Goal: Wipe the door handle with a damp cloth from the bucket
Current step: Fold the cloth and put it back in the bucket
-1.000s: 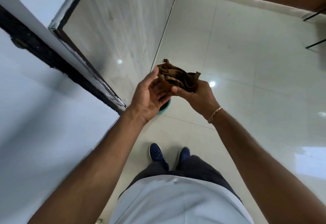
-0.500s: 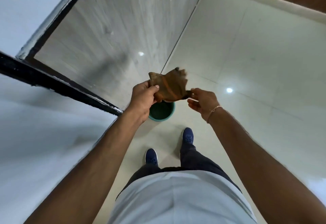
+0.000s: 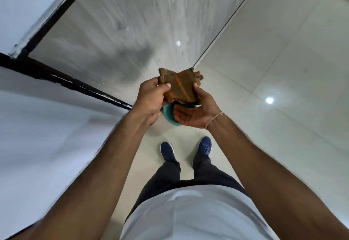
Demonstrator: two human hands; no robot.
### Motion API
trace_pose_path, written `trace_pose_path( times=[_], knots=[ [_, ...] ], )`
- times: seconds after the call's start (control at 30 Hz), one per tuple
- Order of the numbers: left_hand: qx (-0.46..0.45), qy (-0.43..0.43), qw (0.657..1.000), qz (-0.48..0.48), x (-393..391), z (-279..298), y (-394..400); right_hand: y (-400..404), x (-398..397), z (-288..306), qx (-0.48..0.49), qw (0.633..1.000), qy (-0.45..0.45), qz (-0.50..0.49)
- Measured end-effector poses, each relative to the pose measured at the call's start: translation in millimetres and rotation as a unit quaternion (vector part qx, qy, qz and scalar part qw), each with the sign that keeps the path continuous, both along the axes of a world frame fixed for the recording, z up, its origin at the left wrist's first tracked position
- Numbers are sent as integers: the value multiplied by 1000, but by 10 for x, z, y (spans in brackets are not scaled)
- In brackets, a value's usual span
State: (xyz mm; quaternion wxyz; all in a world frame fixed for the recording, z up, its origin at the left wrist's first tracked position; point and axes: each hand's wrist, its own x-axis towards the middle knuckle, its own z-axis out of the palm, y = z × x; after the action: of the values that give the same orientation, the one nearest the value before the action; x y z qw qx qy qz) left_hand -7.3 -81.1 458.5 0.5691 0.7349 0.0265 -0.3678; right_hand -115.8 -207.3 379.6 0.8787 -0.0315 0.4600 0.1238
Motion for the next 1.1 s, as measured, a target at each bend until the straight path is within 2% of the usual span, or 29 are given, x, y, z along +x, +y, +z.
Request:
trace_pose_path(
  times=[0.07, 0.17, 0.27, 0.33, 0.37, 0.4, 0.47, 0.53, 0.57, 0.6, 0.63, 0.7, 0.8, 0.9, 1.03, 1.1],
  knots=[
    [-10, 25, 1000, 11, 40, -62, 112, 18, 77, -57, 12, 998, -18, -53],
    [-2, 39, 999, 24, 125, -168, 328, 31, 130, -190, -20, 995, 6, -95],
    [4, 59, 998, 35, 233, -300, 541, 31, 170, -276, -148, 987, 20, -58],
    [5, 73, 996, 45, 291, -369, 626, 43, 224, -298, -287, 957, 43, -8],
    [7, 76, 996, 43, 311, -403, 640, 58, 251, -298, -373, 926, 57, 26],
    [10, 72, 997, 34, 320, -448, 641, 79, 277, -280, -471, 877, 72, 68],
    [21, 53, 998, 8, 301, -530, 574, 167, 328, -221, -659, 732, 74, 157],
    [35, 24, 999, -20, 272, -636, 462, 328, 399, -166, -768, 600, 42, 219],
    [42, 16, 999, -29, 255, -708, 408, 420, 421, -153, -792, 561, 18, 241],
    [53, 16, 998, -29, 247, -760, 359, 499, 436, -145, -798, 544, -3, 258],
    [60, 31, 998, -19, 249, -813, 318, 558, 448, -172, -793, 545, -18, 270],
    [59, 80, 995, 1, 266, -875, 260, 575, 457, -245, -757, 580, -34, 300],
    [23, 136, 990, -18, 272, -994, 236, 492, 435, -532, -670, 667, -16, 326],
    [8, 158, 986, -43, 287, -1355, 252, 396, 493, -957, -605, 745, 33, 280],
    [25, 166, 985, -28, 372, -2009, 271, 271, 591, -1661, -536, 810, 73, 226],
    [39, 160, 986, -15, 436, -2443, 276, 219, 647, -2120, -507, 826, 94, 227]
  ],
)
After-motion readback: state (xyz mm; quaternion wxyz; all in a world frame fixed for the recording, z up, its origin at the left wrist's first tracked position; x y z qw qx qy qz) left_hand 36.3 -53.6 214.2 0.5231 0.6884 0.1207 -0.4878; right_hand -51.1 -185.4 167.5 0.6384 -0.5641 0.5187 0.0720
